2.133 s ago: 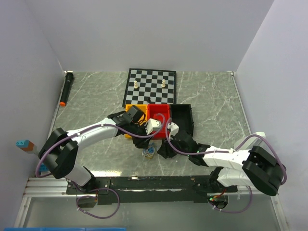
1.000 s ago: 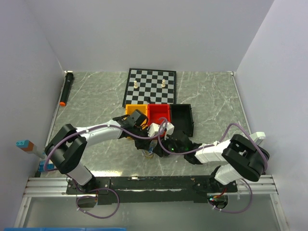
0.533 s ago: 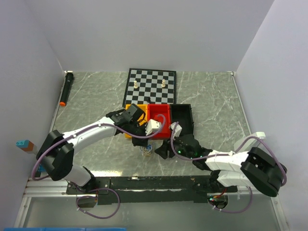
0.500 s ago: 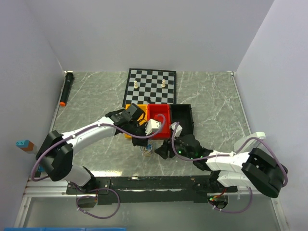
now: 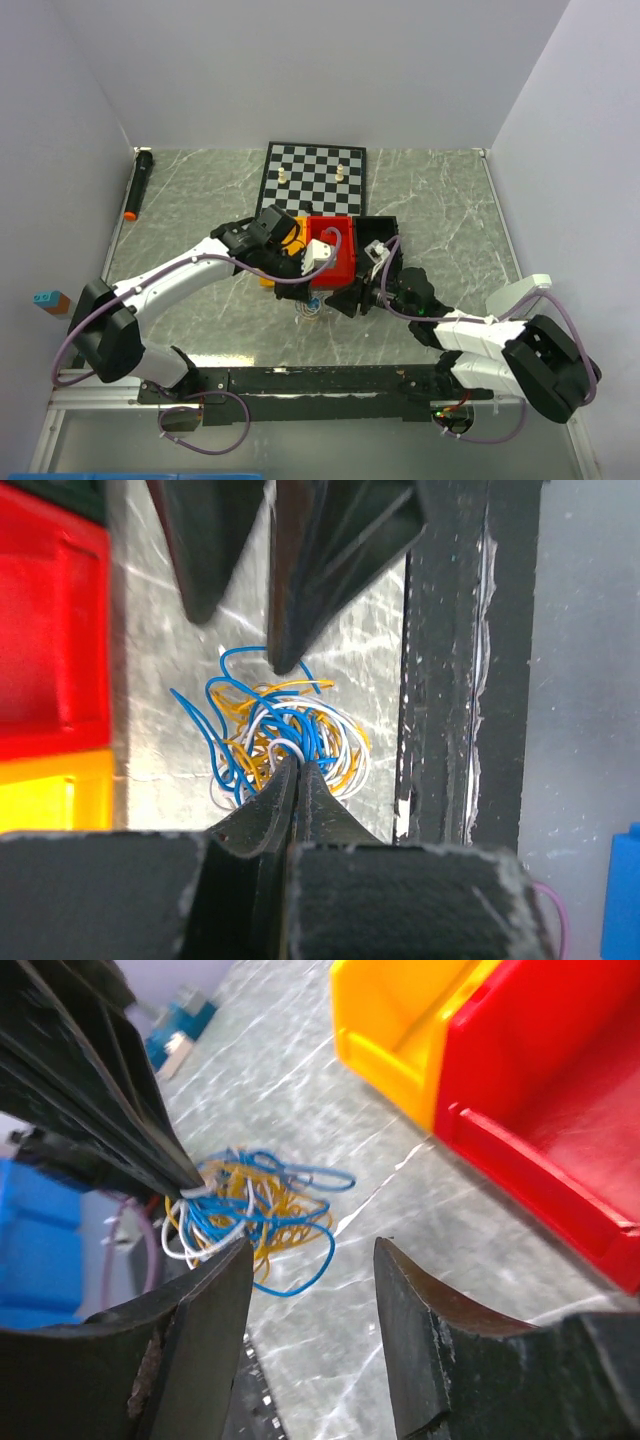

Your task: Untangle the cables

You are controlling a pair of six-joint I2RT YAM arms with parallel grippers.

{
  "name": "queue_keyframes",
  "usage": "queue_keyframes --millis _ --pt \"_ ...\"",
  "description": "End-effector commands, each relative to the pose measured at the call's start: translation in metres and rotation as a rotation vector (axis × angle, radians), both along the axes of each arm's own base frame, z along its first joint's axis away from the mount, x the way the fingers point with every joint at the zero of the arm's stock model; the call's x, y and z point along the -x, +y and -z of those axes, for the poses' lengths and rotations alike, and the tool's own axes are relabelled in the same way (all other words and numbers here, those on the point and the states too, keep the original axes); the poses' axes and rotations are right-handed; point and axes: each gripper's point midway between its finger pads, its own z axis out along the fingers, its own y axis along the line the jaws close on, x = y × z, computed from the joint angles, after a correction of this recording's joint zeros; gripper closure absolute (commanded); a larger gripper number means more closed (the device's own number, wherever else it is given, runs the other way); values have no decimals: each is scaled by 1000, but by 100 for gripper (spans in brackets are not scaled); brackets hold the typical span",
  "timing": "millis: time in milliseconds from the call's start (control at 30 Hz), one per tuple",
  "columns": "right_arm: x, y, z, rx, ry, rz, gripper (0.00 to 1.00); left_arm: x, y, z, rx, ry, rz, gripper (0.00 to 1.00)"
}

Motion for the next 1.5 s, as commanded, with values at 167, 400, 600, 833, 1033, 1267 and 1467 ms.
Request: queue_keyframes --millis 167,400,600,833,1033,1267,1467 --pt "12 16 -37 -162 20 -204 45 -3 -11 -52 119 -58 5 99" --pt "8 13 -51 -254 64 -219 56 -7 -13 -51 122 -70 -6 99" --pt "6 9 -52 -293 111 -231 90 -20 -9 -46 108 -94 -61 99" --pt "-6 -6 -27 -150 129 -104 100 -58 7 -33 4 -183 -260 99" --pt "-22 -38 -18 56 56 101 100 -59 34 -35 -23 -176 -313 99" --pt "-30 -74 -28 132 11 307 100 -37 58 -17 -85 -156 -293 92" --pt "-36 -109 -45 128 -30 514 100 -25 84 30 -195 -154 -302 91"
